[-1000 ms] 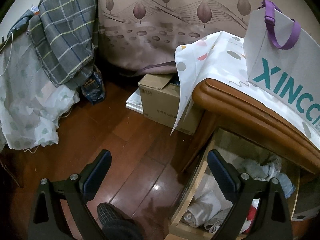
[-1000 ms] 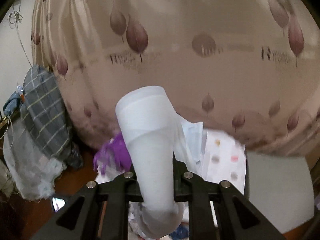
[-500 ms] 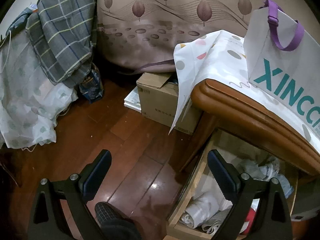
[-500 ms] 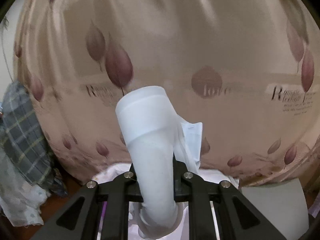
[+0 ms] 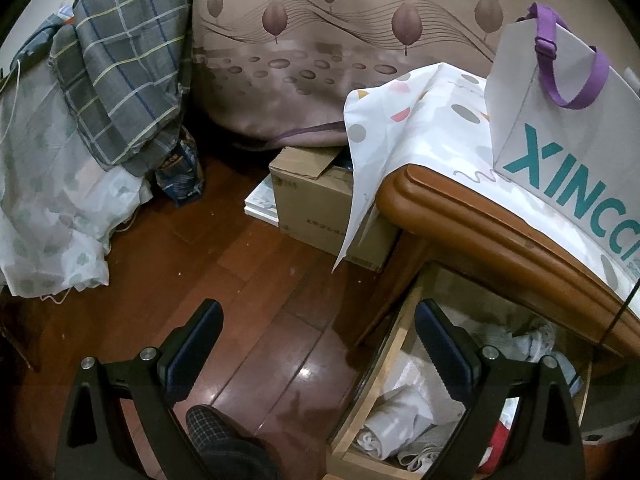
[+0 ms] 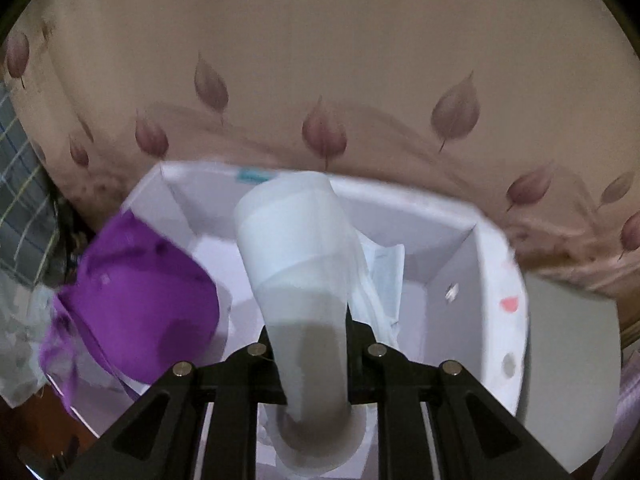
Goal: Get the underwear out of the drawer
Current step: 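Carry the white sock with the right tool and release it into the white box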
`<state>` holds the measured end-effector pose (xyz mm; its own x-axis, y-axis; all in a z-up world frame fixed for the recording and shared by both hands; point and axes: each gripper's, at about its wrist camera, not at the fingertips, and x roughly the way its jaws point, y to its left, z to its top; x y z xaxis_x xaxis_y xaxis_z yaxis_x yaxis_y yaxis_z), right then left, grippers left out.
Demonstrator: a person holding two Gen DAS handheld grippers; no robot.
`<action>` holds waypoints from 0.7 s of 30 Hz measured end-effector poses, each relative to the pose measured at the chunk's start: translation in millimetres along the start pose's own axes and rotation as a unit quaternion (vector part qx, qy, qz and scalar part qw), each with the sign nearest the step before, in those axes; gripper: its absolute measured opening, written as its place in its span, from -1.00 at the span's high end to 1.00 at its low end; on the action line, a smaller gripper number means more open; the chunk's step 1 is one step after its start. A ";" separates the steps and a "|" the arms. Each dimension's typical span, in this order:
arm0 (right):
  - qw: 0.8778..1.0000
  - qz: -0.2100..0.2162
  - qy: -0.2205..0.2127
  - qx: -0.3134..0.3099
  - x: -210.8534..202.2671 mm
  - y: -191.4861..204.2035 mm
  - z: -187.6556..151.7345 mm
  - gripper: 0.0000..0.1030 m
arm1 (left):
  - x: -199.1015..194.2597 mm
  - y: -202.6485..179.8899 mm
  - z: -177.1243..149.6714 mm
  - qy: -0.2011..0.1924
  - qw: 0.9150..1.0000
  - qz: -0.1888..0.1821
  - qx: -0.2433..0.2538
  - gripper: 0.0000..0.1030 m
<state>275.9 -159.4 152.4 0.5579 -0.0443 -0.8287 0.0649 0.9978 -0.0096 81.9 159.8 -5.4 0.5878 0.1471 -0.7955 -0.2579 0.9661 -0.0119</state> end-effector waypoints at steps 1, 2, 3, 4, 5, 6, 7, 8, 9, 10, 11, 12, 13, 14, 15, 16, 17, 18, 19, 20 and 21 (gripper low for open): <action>1.000 -0.001 0.007 -0.001 4.9 1.2 -4.4 0.48 | 0.0 -0.3 0.0 0.000 1.000 0.000 0.000 -0.86; 1.000 0.000 0.011 0.000 7.6 1.5 -6.6 0.29 | -0.8 -0.7 -1.1 0.000 1.000 0.000 0.001 -0.86; 1.000 0.004 0.018 -0.002 10.5 2.3 -8.9 0.16 | -0.5 -0.8 -1.2 0.000 1.000 -0.001 0.002 -0.86; 1.000 0.005 0.022 -0.006 12.1 3.0 -11.0 -0.02 | -0.4 -1.6 -1.1 0.000 1.000 -0.002 0.004 -0.86; 1.000 0.001 0.021 -0.009 12.8 2.4 -13.7 -0.04 | 0.1 -2.4 -1.0 0.000 1.000 -0.001 0.006 -0.86; 1.000 -0.001 0.018 -0.013 11.6 2.6 -15.6 -0.05 | 0.6 -3.0 -0.8 0.001 1.000 -0.003 0.007 -0.86; 1.000 -0.004 0.014 -0.019 8.9 2.9 -16.6 -0.10 | 0.6 -3.9 -1.0 0.002 1.000 -0.007 0.009 -0.86; 1.000 -0.005 0.011 -0.019 5.3 1.6 -17.5 -0.18 | 0.5 -4.6 -1.5 0.003 1.000 -0.012 0.010 -0.86; 1.000 -0.003 0.005 -0.017 -0.3 0.0 -17.5 -0.18 | -0.1 -4.9 -2.0 0.004 1.000 -0.017 0.012 -0.86; 1.000 0.001 -0.004 -0.012 -9.2 -3.7 -19.3 -0.18 | -0.5 -6.9 -2.5 0.004 1.000 -0.021 0.017 -0.86; 1.000 0.006 -0.010 -0.009 -15.6 -4.4 -19.3 -0.18 | -0.8 -8.3 -2.8 0.003 1.000 -0.022 0.021 -0.86; 1.000 0.010 -0.016 -0.009 -23.1 -6.1 -20.4 -0.18 | -1.0 -9.7 -3.3 0.003 0.999 -0.022 0.025 -0.86; 1.000 0.012 -0.024 -0.015 -34.1 -8.7 -22.4 -0.18 | -1.1 -11.7 -4.0 0.004 0.999 -0.024 0.032 -0.86; 0.999 0.014 -0.030 -0.020 -42.5 -10.2 -25.8 -0.19 | -1.4 -14.9 -6.3 0.008 0.999 -0.032 0.040 -0.86; 0.999 0.018 -0.036 -0.028 -55.0 -12.4 -32.0 -0.19 | -0.9 -17.1 -7.6 0.010 0.998 -0.036 0.047 -0.86; 0.998 0.024 -0.040 -0.032 -64.5 -14.8 -37.2 -0.19 | -0.7 -18.8 -8.4 0.012 0.998 -0.039 0.051 -0.86; 0.998 0.032 -0.043 -0.037 -74.2 -16.6 -43.7 -0.19 | 0.1 -21.0 -9.7 0.016 0.997 -0.044 0.057 -0.86; 0.997 0.041 -0.043 -0.043 -82.5 -17.8 -49.8 -0.19 | 0.7 -22.9 -10.7 0.020 0.997 -0.048 0.062 -0.86; 0.996 0.056 -0.042 -0.055 -92.0 -19.6 -60.1 -0.19 | 0.7 -25.0 -11.5 0.020 0.996 -0.049 0.067 -0.86; 0.995 0.066 -0.040 -0.065 -98.9 -19.4 -68.6 -0.19 | -0.1 -27.5 -12.3 0.019 0.996 -0.046 0.073 -0.86; 0.993 0.082 -0.032 -0.081 -105.4 -18.6 -80.2 -0.19 | -0.9 -29.1 -13.1 0.017 0.996 -0.047 0.077 -0.86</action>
<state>149.5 -169.4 195.0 0.6022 0.1224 -0.7889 -0.1623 0.9863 0.0291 78.8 128.8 -12.3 0.5760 0.0503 -0.8159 -0.0813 0.9967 0.0040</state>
